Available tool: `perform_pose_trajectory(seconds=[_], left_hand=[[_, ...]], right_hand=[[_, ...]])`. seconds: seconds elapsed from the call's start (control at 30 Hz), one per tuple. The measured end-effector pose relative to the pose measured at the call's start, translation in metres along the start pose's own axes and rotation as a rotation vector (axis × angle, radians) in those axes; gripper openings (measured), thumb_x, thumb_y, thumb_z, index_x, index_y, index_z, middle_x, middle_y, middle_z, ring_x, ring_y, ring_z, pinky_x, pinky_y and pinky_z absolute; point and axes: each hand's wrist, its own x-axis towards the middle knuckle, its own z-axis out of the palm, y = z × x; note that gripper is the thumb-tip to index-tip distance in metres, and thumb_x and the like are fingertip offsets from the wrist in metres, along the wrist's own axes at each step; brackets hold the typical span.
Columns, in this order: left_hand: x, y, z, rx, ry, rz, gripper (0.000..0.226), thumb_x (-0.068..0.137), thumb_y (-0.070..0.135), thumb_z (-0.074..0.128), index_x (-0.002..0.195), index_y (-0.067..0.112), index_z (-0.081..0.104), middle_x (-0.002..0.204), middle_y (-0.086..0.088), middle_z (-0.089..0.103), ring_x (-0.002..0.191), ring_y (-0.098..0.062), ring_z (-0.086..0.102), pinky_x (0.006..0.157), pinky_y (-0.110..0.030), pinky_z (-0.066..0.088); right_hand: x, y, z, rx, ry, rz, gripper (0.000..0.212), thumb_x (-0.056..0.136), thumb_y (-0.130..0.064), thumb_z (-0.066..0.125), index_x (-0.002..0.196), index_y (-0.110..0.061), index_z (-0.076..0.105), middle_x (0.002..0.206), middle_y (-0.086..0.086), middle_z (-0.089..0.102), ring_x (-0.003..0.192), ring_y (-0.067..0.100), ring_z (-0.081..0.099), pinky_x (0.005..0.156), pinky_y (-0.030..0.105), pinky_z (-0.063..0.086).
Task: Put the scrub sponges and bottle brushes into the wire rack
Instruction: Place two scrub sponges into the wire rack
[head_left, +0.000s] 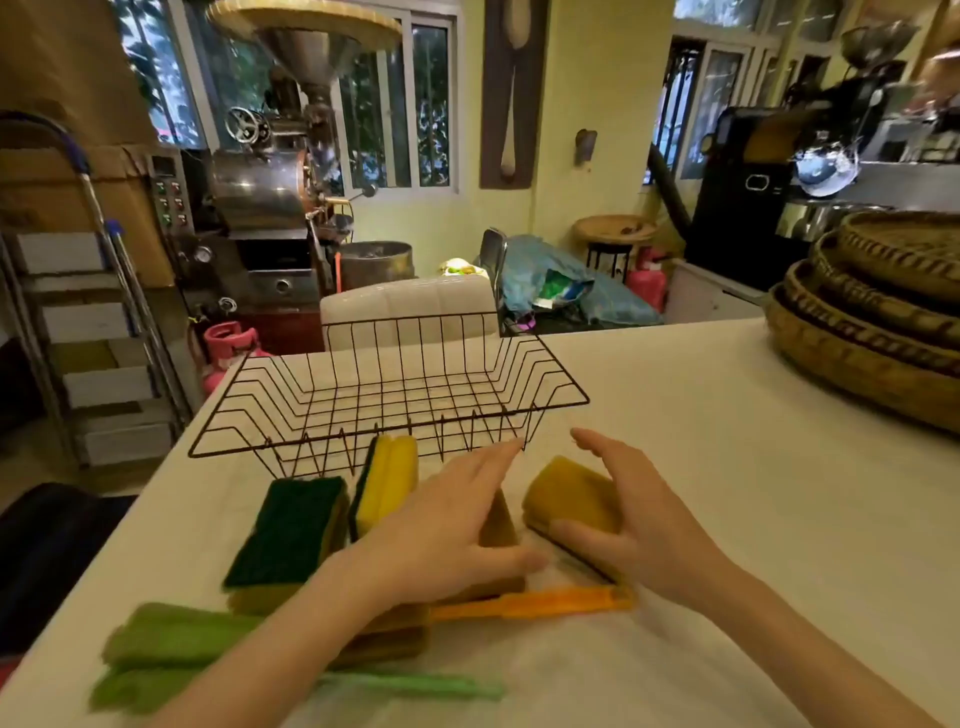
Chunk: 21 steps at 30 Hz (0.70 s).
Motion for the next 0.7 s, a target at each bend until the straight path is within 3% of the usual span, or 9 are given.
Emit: perform_pose_trajectory(seconds=[0.07,0.17,0.3,0.43,0.5,0.6,0.7], left_hand=[[0.004,-0.002,0.004,0.171,-0.024,0.008,0.091,0.072,0.067,0.049,0.141,0.037,-0.003,0.155,0.013,0.002,0.141,-0.008,0.004,0.116,-0.031,0.011],[0.010,-0.009,0.012,0.368,-0.069,-0.039,0.088,0.072,0.069,0.045,0.142,0.033,0.003,0.156,0.003,-0.005,0.143,-0.018,-0.008,0.118,-0.045,0.003],[0.015,-0.010,0.015,0.411,-0.144,-0.080,0.084,0.074,0.066,0.045,0.142,0.031,0.009,0.156,-0.004,-0.010,0.143,-0.024,-0.012,0.117,-0.050,0.002],[0.017,-0.007,0.016,0.403,-0.156,-0.086,0.081,0.075,0.064,0.047,0.141,0.031,0.012,0.156,-0.004,-0.007,0.143,-0.024,-0.008,0.117,-0.050,0.003],[0.017,-0.008,0.016,0.406,-0.153,-0.088,0.081,0.075,0.064,0.046,0.141,0.031,0.012,0.156,-0.002,-0.005,0.143,-0.024,-0.006,0.117,-0.048,0.004],[0.017,-0.007,0.016,0.404,-0.148,-0.091,0.081,0.074,0.066,0.046,0.140,0.032,0.014,0.156,-0.001,-0.002,0.143,-0.024,-0.002,0.117,-0.047,0.005],[0.017,-0.007,0.015,0.394,-0.151,-0.088,0.080,0.074,0.066,0.047,0.140,0.033,0.014,0.156,0.001,0.000,0.142,-0.023,0.002,0.117,-0.046,0.007]], right_hand=[[0.001,0.003,0.002,-0.109,-0.006,-0.002,0.079,0.072,-0.048,0.067,0.136,-0.035,0.024,0.140,-0.009,0.038,0.126,0.009,0.034,0.100,0.019,0.027],[0.000,0.011,0.010,-0.157,-0.007,0.019,0.080,0.066,-0.060,0.059,0.134,-0.030,0.030,0.136,-0.008,0.041,0.121,0.010,0.038,0.094,0.019,0.029],[-0.004,0.019,0.017,-0.229,0.025,-0.011,0.074,0.062,-0.063,0.042,0.126,-0.028,0.036,0.129,-0.008,0.044,0.114,0.014,0.044,0.089,0.025,0.036],[-0.003,0.021,0.018,-0.226,0.062,-0.030,0.062,0.065,-0.056,0.046,0.120,-0.028,0.041,0.123,-0.009,0.048,0.107,0.015,0.048,0.079,0.024,0.036],[-0.001,0.017,0.016,-0.115,0.092,0.009,0.057,0.069,-0.053,0.053,0.119,-0.029,0.042,0.116,-0.013,0.049,0.098,0.010,0.049,0.074,0.018,0.036],[0.005,0.008,0.010,0.270,0.089,0.156,0.044,0.073,-0.046,0.057,0.113,-0.030,0.046,0.104,-0.019,0.052,0.089,0.004,0.053,0.068,0.013,0.040],[0.013,0.005,0.009,0.685,0.042,0.409,0.018,0.089,-0.034,0.049,0.102,-0.023,0.053,0.099,0.001,0.059,0.086,0.012,0.057,0.071,0.022,0.047]])
